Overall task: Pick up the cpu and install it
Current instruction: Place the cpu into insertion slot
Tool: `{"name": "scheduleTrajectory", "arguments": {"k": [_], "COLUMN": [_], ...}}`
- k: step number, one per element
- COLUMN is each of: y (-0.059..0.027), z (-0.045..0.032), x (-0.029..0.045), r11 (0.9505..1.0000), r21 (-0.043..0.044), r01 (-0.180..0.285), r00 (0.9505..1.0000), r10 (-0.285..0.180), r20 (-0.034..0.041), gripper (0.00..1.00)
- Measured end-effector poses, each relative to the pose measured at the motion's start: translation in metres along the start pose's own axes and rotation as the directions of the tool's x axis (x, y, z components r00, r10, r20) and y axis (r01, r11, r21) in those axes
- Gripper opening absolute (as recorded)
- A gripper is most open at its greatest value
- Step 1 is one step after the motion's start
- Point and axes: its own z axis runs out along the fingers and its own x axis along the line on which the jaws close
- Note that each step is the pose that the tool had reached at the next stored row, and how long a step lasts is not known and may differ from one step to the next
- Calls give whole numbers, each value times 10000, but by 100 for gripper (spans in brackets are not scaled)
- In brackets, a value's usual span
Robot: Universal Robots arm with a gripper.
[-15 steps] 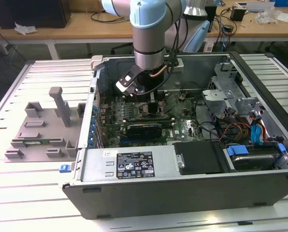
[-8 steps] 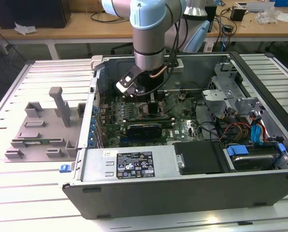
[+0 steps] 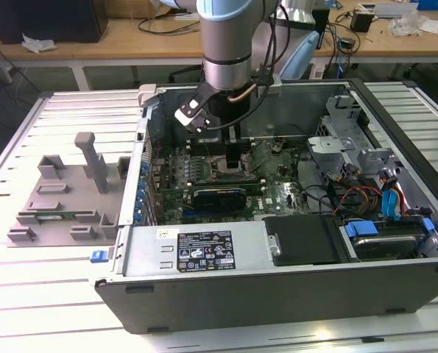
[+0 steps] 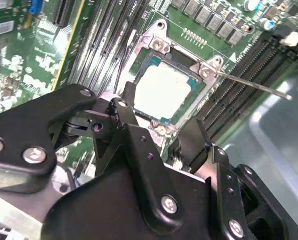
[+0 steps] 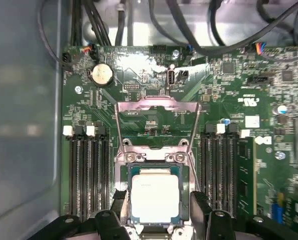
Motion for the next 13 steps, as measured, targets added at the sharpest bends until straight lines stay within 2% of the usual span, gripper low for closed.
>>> {"name": "scheduleTrajectory", "arguments": {"k": [2, 3, 4, 6, 7, 9, 11, 13], "y": [1, 1, 1, 1, 1, 1, 6, 8], "z": [-11, -11, -11, -11, -11, -16, -94, -123], "x": [0, 0, 0, 0, 0, 1, 2, 3], "r11": [10000, 10000, 10000, 10000, 10000, 10000, 10000, 10000], "r21": [-1, 0, 0, 0, 0, 1, 1, -1], "r01": [2, 2, 2, 2, 2, 1, 2, 3], "r00": [10000, 10000, 10000, 10000, 10000, 10000, 10000, 10000], "r10": [-2, -2, -2, -2, -2, -1, -2, -3], "r20": [17, 19, 19, 20, 22, 24, 27, 37], "gripper": [62, 47, 41, 17, 11, 11, 11, 11]}}
